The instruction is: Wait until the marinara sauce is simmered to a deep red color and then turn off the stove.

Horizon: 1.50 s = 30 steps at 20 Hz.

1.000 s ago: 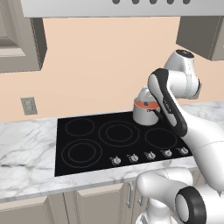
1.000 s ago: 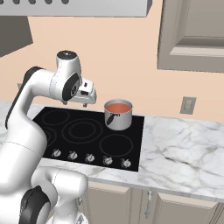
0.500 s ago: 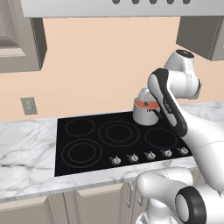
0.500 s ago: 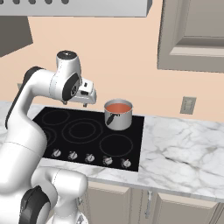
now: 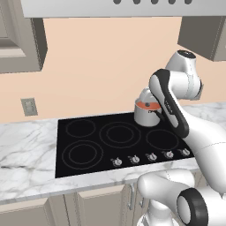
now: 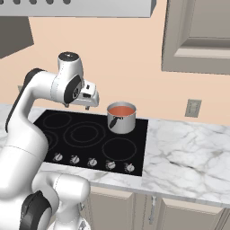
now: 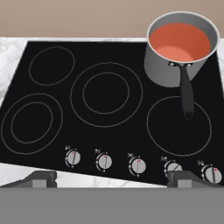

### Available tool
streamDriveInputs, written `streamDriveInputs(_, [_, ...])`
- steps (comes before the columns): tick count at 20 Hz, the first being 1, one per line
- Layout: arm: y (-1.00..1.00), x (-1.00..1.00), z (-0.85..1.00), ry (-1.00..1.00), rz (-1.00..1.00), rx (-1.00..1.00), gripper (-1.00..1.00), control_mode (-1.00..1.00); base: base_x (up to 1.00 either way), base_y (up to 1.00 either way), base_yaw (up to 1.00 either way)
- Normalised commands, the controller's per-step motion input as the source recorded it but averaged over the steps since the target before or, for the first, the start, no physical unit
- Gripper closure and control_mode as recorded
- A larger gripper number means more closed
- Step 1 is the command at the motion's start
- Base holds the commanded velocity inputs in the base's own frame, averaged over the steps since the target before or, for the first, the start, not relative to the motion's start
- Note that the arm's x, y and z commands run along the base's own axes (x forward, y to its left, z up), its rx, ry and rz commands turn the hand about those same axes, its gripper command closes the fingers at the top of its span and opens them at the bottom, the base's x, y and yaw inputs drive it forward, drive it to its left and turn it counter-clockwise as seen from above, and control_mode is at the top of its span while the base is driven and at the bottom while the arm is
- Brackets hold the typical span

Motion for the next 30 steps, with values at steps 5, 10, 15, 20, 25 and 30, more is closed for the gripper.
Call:
streamDriveInputs(5, [0.0,0.0,0.0,0.0,0.0,0.0,-1.0,-1.0,0.0,0.0,0.0])
streamDriveInputs(10, [0.0,0.0,0.0,0.0,0.0,0.0,-1.0,-1.0,0.0,0.0,0.0])
streamDriveInputs(15, [0.0,0.0,0.0,0.0,0.0,0.0,-1.0,-1.0,0.0,0.0,0.0])
streamDriveInputs(20, [0.0,0.0,0.0,0.0,0.0,0.0,-1.0,-1.0,0.0,0.0,0.0])
streamDriveInputs(25, [0.0,0.0,0.0,0.0,0.0,0.0,-1.0,-1.0,0.0,0.0,0.0])
streamDriveInputs(30, [0.0,0.0,0.0,0.0,0.0,0.0,-1.0,-1.0,0.0,0.0,0.0])
